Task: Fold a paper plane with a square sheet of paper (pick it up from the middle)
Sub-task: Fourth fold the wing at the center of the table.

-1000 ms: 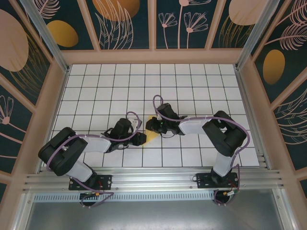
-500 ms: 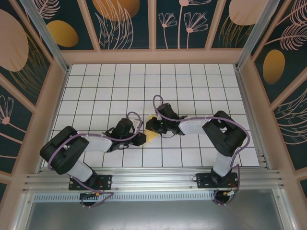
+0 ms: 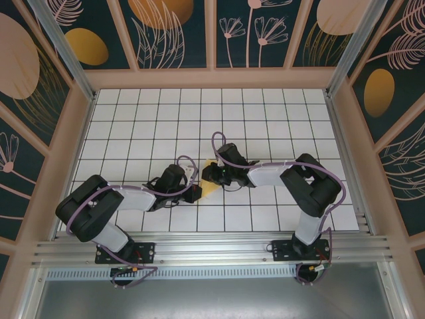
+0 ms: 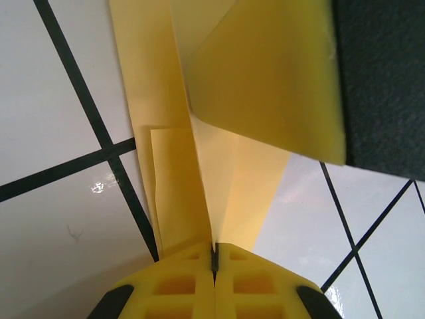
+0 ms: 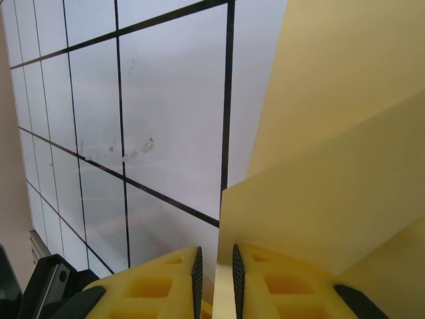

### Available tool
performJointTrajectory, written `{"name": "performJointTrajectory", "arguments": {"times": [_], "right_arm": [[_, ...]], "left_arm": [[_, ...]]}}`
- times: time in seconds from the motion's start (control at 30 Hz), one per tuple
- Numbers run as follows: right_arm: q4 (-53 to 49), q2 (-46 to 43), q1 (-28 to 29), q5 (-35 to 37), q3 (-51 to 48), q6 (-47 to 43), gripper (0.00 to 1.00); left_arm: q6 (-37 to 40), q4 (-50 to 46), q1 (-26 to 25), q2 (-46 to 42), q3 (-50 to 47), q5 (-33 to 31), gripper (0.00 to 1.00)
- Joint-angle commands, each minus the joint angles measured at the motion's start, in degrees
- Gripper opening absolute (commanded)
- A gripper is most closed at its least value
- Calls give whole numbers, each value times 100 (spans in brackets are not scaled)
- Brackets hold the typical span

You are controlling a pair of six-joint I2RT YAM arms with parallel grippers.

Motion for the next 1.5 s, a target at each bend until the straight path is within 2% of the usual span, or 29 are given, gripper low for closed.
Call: {"name": "performJointTrajectory", "arguments": {"times": [0.0, 0.67, 1.23, 1.47], "right_arm": [[-66, 84, 38, 114, 73, -118, 23], [-223, -409, 30, 378, -225, -79, 27], [-226, -1206, -15, 1052, -700, 172, 28], [283, -875, -6, 439, -614, 146, 24]], "left_arm": [[-52, -111, -17, 28, 74, 125, 2], [-733, 629, -7, 145, -140, 636, 0], [-1010, 1205, 278, 465, -133, 1536, 0], [-1222, 1382, 357, 501, -257, 1519, 0]]}}
